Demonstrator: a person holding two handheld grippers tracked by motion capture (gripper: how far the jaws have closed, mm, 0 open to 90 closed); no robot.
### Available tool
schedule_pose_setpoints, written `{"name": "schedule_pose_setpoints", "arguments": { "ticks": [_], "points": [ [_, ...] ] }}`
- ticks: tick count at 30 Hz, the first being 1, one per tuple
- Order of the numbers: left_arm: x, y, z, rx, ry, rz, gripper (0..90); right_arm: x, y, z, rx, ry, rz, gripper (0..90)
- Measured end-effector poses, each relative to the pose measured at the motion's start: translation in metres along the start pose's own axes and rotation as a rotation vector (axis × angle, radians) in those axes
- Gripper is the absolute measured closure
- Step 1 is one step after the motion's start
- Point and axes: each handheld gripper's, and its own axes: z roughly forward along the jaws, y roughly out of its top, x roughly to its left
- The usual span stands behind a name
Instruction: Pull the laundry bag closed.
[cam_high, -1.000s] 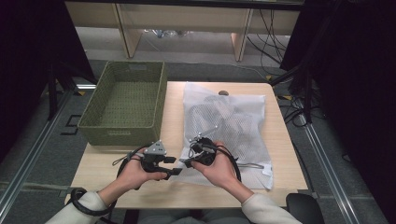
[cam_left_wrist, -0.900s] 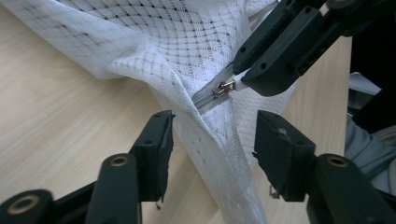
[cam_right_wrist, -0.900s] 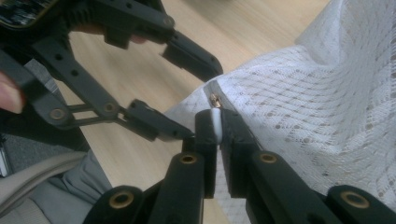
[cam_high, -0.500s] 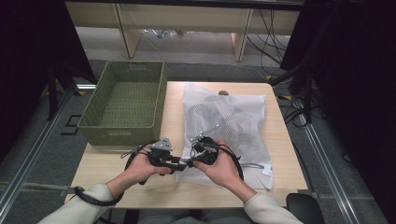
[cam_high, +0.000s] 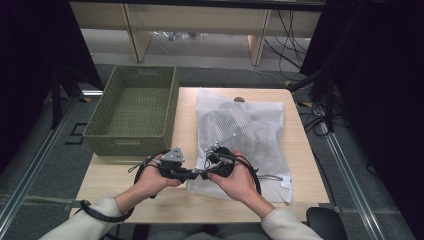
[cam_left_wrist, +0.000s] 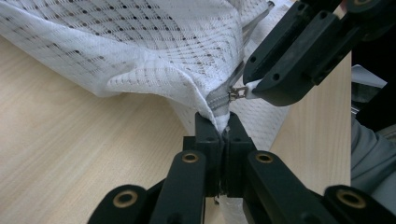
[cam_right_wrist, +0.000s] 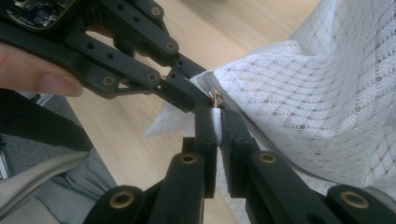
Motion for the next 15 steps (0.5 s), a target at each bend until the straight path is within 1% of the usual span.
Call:
{"name": "schedule_pose_setpoints", "arguments": {
  "ticks": [1,2,3,4,5,6,7,8,9,10,11,12,13,14,15],
  "points": [
    [-0.0011,0.0002,-0.0006,0.002,0.009,-0.007,87.8,0.0007,-0.0005,-0.0007,0.003,-0.001,0.023,87.1],
    [-0.0016,0.0005,-0.0005,-0.007,0.006,-0.009,87.8,0.0007,-0.0005,-0.0007,0.003,-0.004,0.029,87.1],
    [-0.0007,0.0010,-0.0005,-0.015,0.008,0.009,87.9,-0.0001,-0.0006,-0.0006,0.001,-0.004,0.029,87.1],
    [-0.0010,0.0012,-0.0008,-0.017,0.010,0.009,87.9,0.0001,-0.0007,-0.0011,0.003,-0.017,0.033,87.1],
    [-0.0018,0.0016,-0.0017,-0.020,0.021,0.006,88.0,-0.0006,-0.0007,-0.0011,0.004,-0.014,0.034,87.1],
    [-0.0013,0.0022,-0.0022,-0.021,0.020,0.022,88.0,-0.0014,-0.0009,-0.0012,0.005,-0.026,0.033,87.1],
    [-0.0015,0.0025,-0.0023,-0.029,0.010,0.015,88.0,-0.0022,-0.0009,-0.0011,0.002,-0.021,0.032,87.1],
    [-0.0025,0.0026,-0.0026,-0.035,0.017,0.009,88.0,-0.0018,-0.0010,-0.0014,0.007,-0.023,0.048,87.1],
    [-0.0022,0.0029,-0.0033,-0.038,0.007,0.007,88.1,-0.0022,-0.0010,-0.0017,0.006,-0.027,0.043,87.2],
    [-0.0025,0.0031,-0.0033,-0.040,0.009,0.004,88.1,-0.0024,-0.0011,-0.0022,0.003,-0.033,0.049,87.2],
    [-0.0027,0.0031,-0.0034,-0.045,0.007,0.001,88.0,-0.0031,-0.0011,-0.0028,0.003,-0.027,0.046,87.1],
    [-0.0042,0.0031,-0.0041,-0.041,0.016,-0.020,88.1,-0.0031,-0.0012,-0.0028,0.003,-0.032,0.046,87.2],
    [-0.0042,0.0031,-0.0043,-0.040,0.017,-0.020,88.1,-0.0036,-0.0015,-0.0024,0.000,-0.032,0.047,87.2],
    [-0.0048,0.0029,-0.0041,-0.045,0.008,-0.033,88.0,-0.0042,-0.0018,-0.0023,0.001,-0.033,0.048,87.1],
    [-0.0049,0.0030,-0.0044,-0.045,0.006,-0.036,88.0,-0.0042,-0.0020,-0.0019,0.006,-0.042,0.054,87.2]
  ]
}}
